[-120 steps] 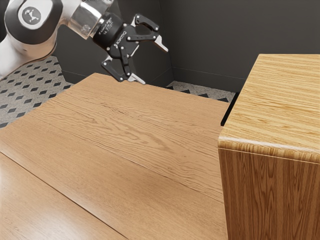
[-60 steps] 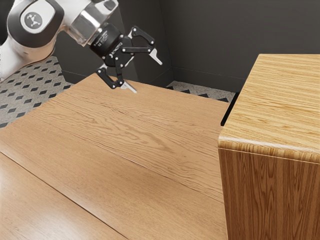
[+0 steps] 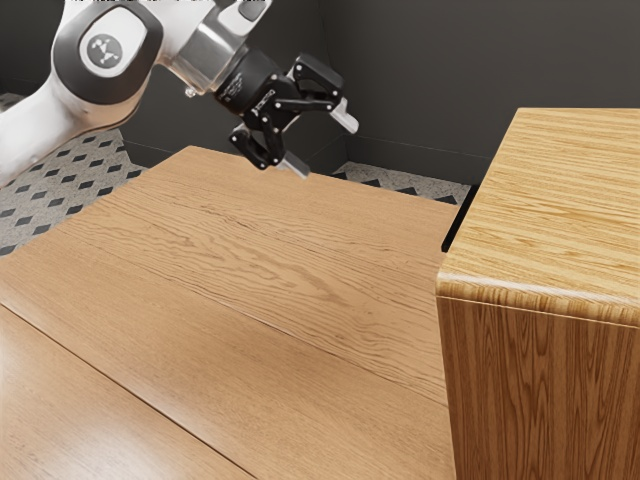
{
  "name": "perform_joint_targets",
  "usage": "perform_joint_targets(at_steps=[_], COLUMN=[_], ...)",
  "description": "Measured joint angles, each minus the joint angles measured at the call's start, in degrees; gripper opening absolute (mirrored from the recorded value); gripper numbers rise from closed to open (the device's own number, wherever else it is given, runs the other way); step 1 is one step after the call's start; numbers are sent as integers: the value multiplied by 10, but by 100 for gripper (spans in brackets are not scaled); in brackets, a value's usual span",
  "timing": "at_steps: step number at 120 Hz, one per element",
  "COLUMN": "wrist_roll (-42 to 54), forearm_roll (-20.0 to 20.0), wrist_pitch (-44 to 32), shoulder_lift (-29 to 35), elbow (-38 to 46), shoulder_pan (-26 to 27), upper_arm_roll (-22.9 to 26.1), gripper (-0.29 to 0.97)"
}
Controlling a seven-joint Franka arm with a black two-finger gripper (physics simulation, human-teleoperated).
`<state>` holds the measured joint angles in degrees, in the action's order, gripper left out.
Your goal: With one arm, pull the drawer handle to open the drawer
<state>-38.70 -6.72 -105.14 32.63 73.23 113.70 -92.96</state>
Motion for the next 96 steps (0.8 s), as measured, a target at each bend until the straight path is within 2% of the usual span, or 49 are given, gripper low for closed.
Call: perform_joint_targets(at_steps=[22, 54, 73, 96], wrist_roll=[53, 112, 135, 147], forearm_roll=[18, 25, 27, 27], wrist_pitch=[-20, -39, -51, -59], shoulder_lift=[29, 51, 56, 55], elbow=[-7, -8, -18, -23], shoulder_pan=[37, 68, 111, 128], upper_arm_roll=[-22, -25, -47, -52], gripper=[68, 63, 49, 32])
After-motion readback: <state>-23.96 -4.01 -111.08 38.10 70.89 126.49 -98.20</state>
